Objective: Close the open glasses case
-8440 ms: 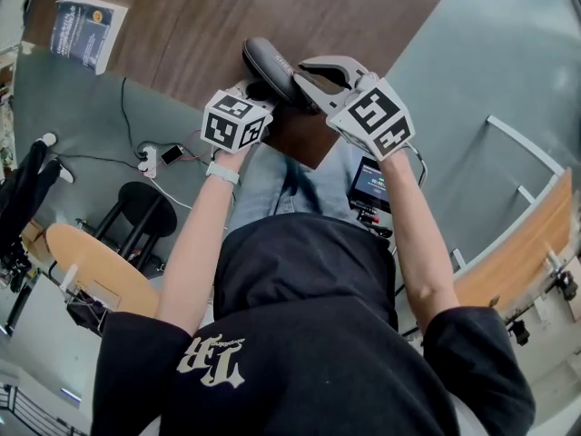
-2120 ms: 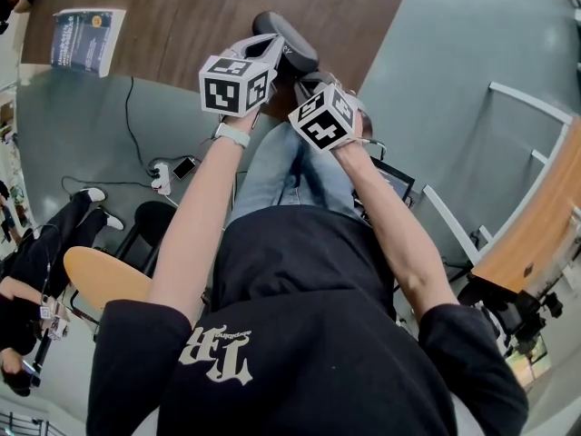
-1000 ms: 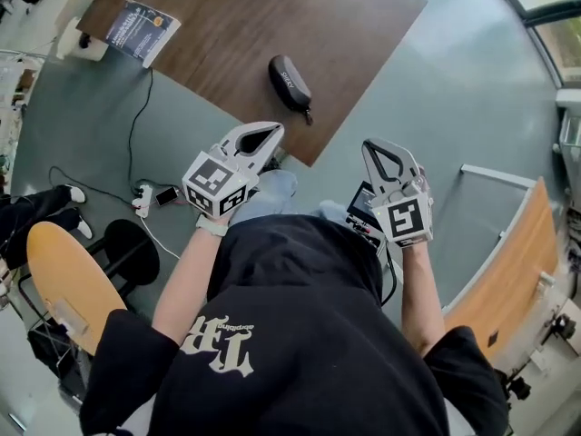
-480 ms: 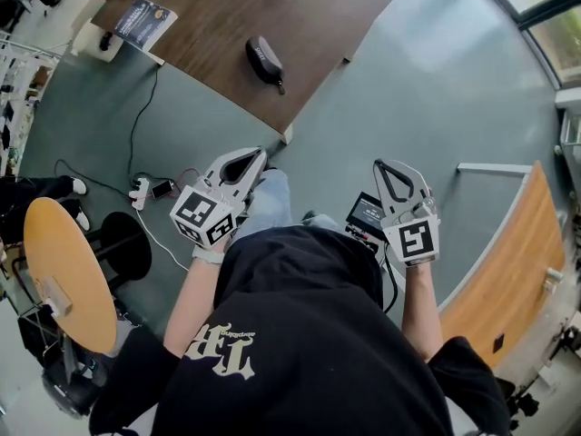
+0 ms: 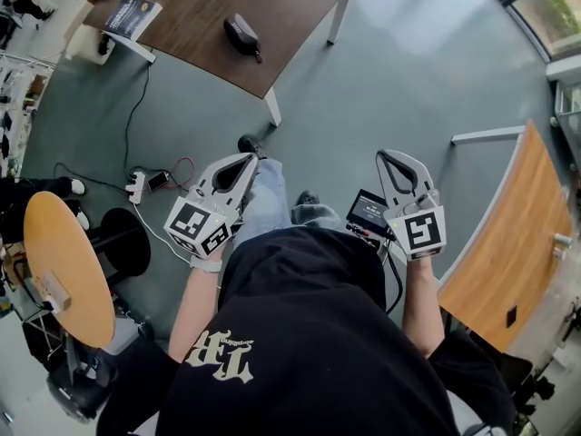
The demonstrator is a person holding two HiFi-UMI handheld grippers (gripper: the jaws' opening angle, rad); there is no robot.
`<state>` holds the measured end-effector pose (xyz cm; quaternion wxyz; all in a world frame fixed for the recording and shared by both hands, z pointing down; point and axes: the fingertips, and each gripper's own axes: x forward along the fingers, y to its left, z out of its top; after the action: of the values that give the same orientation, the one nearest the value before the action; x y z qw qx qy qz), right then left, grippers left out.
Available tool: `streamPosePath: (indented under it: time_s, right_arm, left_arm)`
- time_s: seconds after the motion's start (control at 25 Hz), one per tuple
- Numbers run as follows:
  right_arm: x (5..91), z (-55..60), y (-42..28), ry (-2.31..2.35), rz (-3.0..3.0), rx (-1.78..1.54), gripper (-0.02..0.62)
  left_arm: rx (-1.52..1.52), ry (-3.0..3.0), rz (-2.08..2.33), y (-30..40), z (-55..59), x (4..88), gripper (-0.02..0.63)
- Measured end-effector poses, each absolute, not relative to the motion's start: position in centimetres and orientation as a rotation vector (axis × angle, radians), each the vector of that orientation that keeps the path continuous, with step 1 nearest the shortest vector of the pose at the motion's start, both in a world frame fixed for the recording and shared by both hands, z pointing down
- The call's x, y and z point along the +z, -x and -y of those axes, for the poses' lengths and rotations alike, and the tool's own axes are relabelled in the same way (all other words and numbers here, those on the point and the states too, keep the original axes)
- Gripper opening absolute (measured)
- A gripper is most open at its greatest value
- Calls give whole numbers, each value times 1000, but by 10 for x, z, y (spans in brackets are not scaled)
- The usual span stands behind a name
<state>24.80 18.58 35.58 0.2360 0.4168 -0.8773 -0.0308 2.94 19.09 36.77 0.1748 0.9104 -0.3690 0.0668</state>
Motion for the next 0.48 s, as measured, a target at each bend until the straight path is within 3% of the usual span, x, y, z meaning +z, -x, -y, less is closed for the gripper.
streamPosePath:
  time_s: [0.48]
  right_arm:
    - [334,-216,-238,-1265,2462,27,-12]
  left_arm:
    - [161,-2620,1000,-13,-230,344,6]
